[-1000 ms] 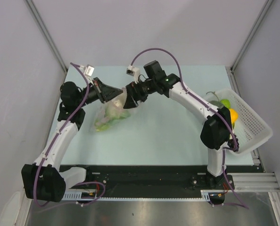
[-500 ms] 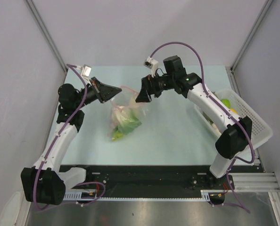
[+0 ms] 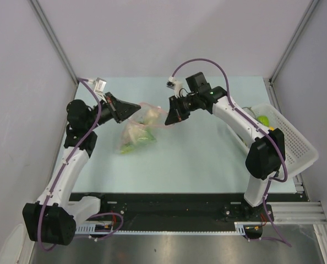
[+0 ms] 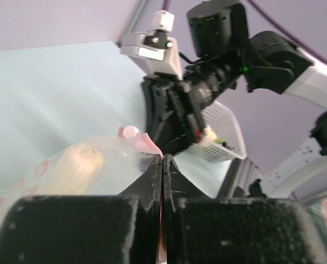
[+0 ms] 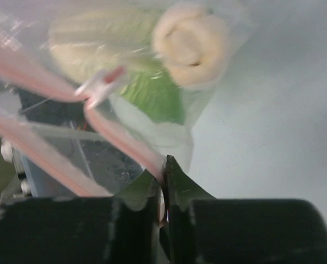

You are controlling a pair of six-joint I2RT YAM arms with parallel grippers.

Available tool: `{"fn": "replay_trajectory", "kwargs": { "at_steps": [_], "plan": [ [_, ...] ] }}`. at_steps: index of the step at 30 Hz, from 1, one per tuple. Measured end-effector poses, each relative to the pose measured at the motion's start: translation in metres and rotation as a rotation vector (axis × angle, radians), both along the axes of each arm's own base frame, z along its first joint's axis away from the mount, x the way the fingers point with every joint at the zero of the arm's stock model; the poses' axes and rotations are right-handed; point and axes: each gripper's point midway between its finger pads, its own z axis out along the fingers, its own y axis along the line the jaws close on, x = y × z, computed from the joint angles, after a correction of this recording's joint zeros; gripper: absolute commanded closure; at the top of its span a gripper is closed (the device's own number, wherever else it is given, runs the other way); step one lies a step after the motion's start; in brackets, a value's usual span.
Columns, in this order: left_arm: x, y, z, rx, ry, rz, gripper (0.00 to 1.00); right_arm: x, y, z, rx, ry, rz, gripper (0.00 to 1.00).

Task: Place the food in the zip-top bag and seal the zipper
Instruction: Adjust the zipper food storage bag at the center of the board.

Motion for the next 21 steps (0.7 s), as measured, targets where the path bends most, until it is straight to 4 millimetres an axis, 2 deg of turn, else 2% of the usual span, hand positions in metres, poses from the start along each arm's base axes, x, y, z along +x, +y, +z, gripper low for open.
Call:
{"fn": "replay_trajectory", "kwargs": {
  "at_steps": [5,7,10,12,13,15,17,21],
  "plan": [
    [0.005,0.001,-0.016,0.102,0.015,0.051,1.00,-0.018,0.007,0.022,0.116,0.120,0.061,1.00],
    [0.001,-0.006,-0.015,0.167,0.005,0.036,1.00,-0.014,0.012,0.043,0.179,0.131,0.057,1.00],
    [-0.019,-0.027,-0.001,0.254,-0.066,-0.048,1.00,-0.008,0.023,0.090,0.274,0.052,0.074,1.00],
    [-0.033,-0.034,0.002,0.282,-0.102,-0.089,1.00,-0.014,0.031,0.114,0.318,-0.004,0.117,1.00],
    [-0.039,-0.036,0.001,0.294,-0.107,-0.104,1.00,-0.021,0.035,0.120,0.329,-0.016,0.142,1.00],
    [-0.044,-0.034,-0.006,0.317,-0.091,-0.111,1.00,-0.030,0.039,0.122,0.331,-0.017,0.175,1.00],
    [-0.044,-0.032,-0.013,0.331,-0.060,-0.103,1.00,-0.032,0.039,0.114,0.308,-0.008,0.183,1.00],
    [-0.037,-0.029,-0.031,0.353,-0.009,-0.066,1.00,-0.017,0.026,0.082,0.206,-0.028,0.146,1.00]
  ]
}}
